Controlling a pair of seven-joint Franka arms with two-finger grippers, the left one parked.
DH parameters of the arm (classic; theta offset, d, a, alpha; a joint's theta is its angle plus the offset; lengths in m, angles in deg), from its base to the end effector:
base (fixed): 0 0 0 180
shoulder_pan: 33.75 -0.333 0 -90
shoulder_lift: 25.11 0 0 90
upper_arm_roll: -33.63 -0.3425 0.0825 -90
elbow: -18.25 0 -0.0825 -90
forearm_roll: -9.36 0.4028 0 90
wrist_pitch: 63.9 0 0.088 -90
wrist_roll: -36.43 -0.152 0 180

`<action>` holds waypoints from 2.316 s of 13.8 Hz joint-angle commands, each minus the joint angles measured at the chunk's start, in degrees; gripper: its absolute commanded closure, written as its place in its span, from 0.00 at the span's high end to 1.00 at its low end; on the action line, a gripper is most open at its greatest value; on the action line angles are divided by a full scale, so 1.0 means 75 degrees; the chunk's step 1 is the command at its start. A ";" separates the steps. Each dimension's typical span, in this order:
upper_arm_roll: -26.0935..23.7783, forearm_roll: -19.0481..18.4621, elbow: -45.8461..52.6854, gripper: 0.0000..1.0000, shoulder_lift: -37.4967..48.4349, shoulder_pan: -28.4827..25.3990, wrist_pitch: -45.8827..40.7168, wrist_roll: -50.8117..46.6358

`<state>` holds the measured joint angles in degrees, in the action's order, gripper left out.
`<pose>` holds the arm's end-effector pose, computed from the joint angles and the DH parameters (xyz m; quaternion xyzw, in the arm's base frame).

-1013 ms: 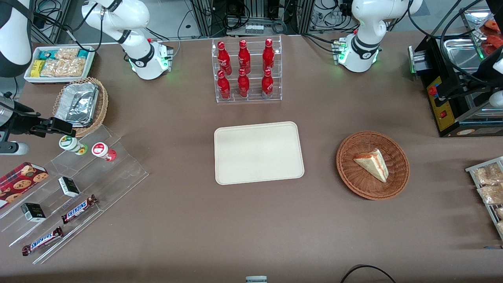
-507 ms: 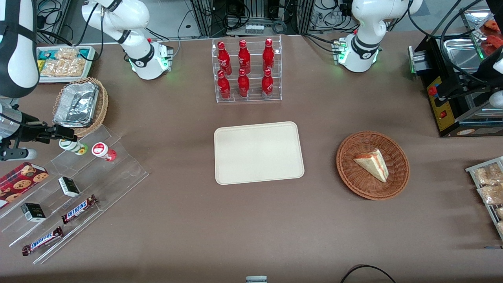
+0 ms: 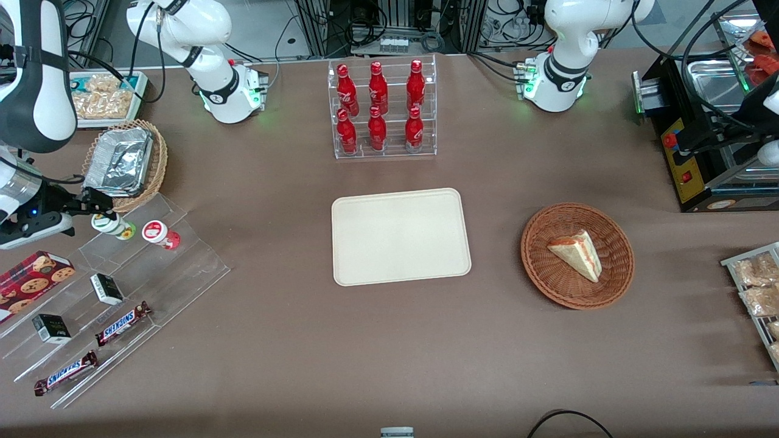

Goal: Place green gum on tray
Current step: 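Lower the right gripper over the green-labelled gum jar on the acrylic stand, then close the right gripper on the green gum jar and lift it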

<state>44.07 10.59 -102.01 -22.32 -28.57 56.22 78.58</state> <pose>0.5360 -0.1486 0.4183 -0.9741 -0.2243 -0.0265 0.0011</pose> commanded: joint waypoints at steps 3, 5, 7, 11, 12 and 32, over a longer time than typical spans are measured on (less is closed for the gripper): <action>0.0201 0.0164 -0.0475 0.99 0.0202 0.0047 0.0507 0.1796; 0.0284 0.0164 -0.0662 0.99 0.0201 0.0047 0.0776 0.2078; 0.0296 0.0176 -0.0850 0.99 0.0190 0.0047 0.0964 0.2091; 0.0378 0.0399 -0.1190 0.99 0.0143 0.0047 0.1245 0.2103; 0.0389 0.0399 -0.1260 0.99 0.0131 0.0059 0.1385 0.2103; 0.0448 0.0352 -0.1414 0.73 0.0014 0.0129 0.1375 0.2149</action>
<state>47.52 12.27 -112.13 -22.87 -28.33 66.97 92.94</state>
